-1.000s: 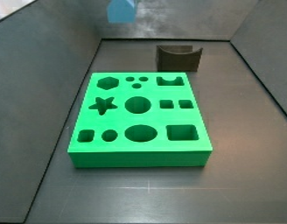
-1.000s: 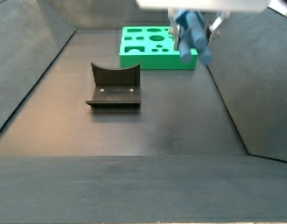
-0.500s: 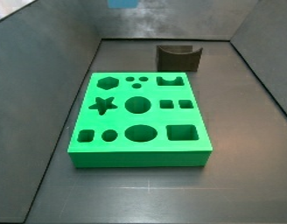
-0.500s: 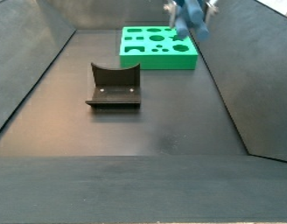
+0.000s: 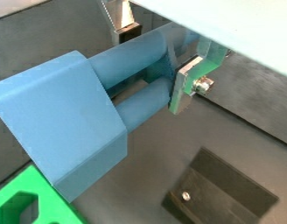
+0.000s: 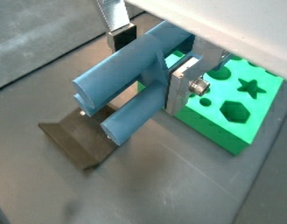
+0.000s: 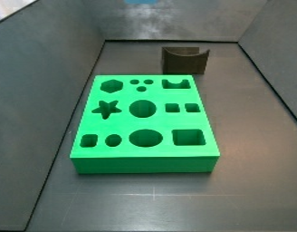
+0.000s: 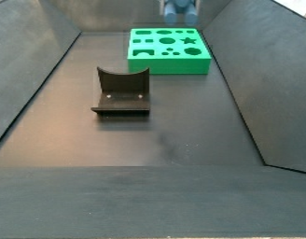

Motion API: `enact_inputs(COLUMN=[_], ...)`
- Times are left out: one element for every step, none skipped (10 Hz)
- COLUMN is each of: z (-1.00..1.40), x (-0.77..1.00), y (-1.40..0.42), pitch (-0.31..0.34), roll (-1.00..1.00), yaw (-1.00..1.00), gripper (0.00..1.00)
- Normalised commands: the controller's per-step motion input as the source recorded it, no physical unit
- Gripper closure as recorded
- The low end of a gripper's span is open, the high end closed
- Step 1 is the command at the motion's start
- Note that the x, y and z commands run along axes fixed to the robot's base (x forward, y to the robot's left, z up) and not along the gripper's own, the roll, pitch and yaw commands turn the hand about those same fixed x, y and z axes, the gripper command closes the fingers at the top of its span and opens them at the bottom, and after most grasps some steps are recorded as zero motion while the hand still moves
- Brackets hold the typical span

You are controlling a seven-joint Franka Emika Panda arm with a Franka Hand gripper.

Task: Pick up the 3 prong object. Move up. Rotate the 3 prong object. Place the 3 prong object on the fixture. Regrasp the 3 prong object. Move to above the board. Insert the 3 prong object.
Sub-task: Place the 3 prong object on the fixture.

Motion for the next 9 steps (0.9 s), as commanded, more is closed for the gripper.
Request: enact_inputs(z=[0.09, 0.08, 0.07, 0.07, 0.05, 0.05, 0.04, -0.48, -0.46], x=[1.0, 1.0, 1.0, 1.0, 1.0, 1.0, 1.0, 1.0, 0.94], y=[-0.19, -0.17, -0.14, -0.11, -0.08, -0.07, -0.06, 0.3, 0.31], pitch=[0.141, 0.138, 0.146, 0.149, 0.147, 0.149, 0.155, -0.081, -0.085], roll=[-0.07, -0.07, -0.06, -0.06, -0.05, -0.05, -0.04, -1.0, -1.0], yaw=[0.02, 0.03, 0.03, 0.03, 0.03, 0.03, 0.03, 0.08, 0.07], gripper=[1.0, 1.0, 1.0, 1.0, 1.0, 1.0, 1.0, 1.0, 1.0])
